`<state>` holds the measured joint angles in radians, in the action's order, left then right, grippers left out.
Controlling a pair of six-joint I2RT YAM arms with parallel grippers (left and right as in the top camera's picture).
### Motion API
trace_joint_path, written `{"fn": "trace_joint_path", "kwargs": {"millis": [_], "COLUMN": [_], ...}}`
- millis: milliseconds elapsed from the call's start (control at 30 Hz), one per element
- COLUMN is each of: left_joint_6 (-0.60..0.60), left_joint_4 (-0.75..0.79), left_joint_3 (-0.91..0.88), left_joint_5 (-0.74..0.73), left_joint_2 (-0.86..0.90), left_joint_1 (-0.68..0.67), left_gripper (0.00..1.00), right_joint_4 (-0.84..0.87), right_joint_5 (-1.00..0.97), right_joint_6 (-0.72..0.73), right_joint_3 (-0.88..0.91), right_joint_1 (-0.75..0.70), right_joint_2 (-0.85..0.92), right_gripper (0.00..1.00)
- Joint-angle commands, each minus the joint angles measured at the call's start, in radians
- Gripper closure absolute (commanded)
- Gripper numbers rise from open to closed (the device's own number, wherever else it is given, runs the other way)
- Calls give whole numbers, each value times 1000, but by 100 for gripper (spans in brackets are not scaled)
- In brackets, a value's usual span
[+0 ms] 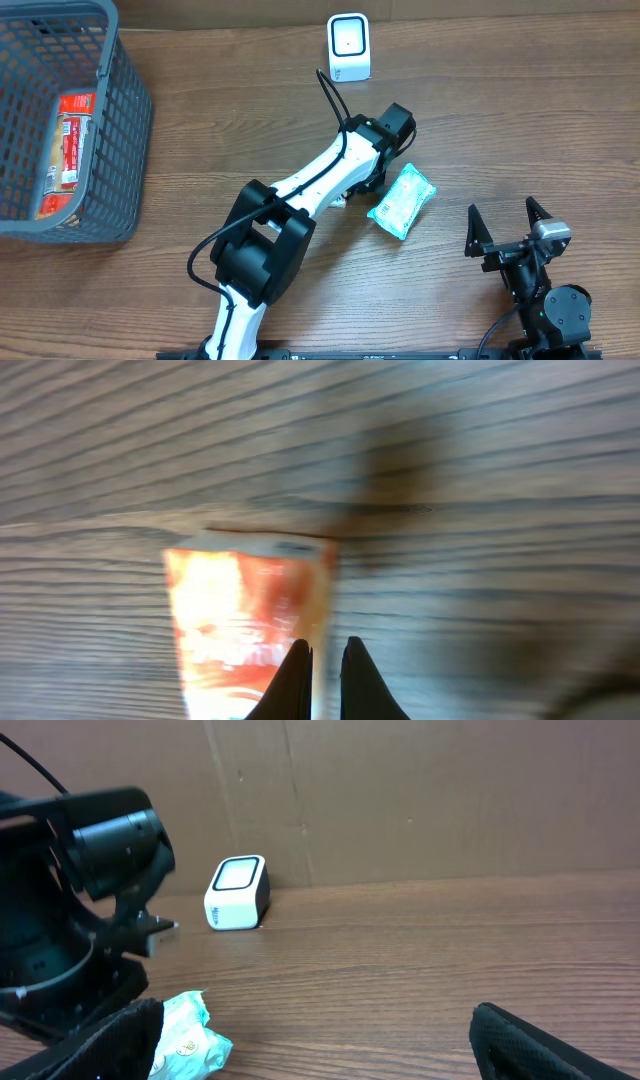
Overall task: Scan the item barcode
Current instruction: 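Lower the orange box onto the table and open the left gripper, then swing the left gripper back over the grey basket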
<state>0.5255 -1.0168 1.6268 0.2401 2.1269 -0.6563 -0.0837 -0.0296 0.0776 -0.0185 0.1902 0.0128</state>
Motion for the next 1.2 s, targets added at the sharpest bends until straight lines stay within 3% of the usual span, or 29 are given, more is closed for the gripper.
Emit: {"fn": "trace_joint_path", "kwargs": {"millis": [0, 267, 433, 500, 533, 567, 667, 800, 967, 1167], "left_joint_6": [21, 12, -110, -150, -151, -175, -219, -220, -274, -438], "left_joint_4": [-4, -89, -90, -93, -94, -96, -51, 60, 92, 86], "left_joint_3": [33, 33, 61, 112, 145, 183, 259, 289, 285, 274], "left_joint_5": [-134, -164, -164, -153, -132, -121, -66, 64, 74, 74], "left_joint_2": [-59, -164, -370, -446, -480, -514, -585, -654, -630, -523], "left_joint_1": [35, 181, 315, 378, 414, 459, 579, 776, 963, 1105], "left_gripper": [96, 96, 95, 78, 61, 31, 16, 1, 0, 0], "right_joint_4": [2, 2, 2, 2, 2, 2, 2, 2, 2, 2], "right_joint_5": [2, 2, 2, 2, 2, 2, 2, 2, 2, 3], "right_joint_6": [-7, -7, -7, -7, -7, -7, -7, -7, -7, -7], "right_joint_3": [11, 11, 11, 11, 11, 11, 11, 11, 11, 11], "right_joint_1": [-2, -2, -2, -2, -2, -2, -2, -2, -2, -2], "right_joint_2": [-9, -9, -9, -9, -9, -9, -9, -9, -9, -9], "right_gripper": [0, 0, 0, 0, 0, 0, 0, 0, 0, 0]}}
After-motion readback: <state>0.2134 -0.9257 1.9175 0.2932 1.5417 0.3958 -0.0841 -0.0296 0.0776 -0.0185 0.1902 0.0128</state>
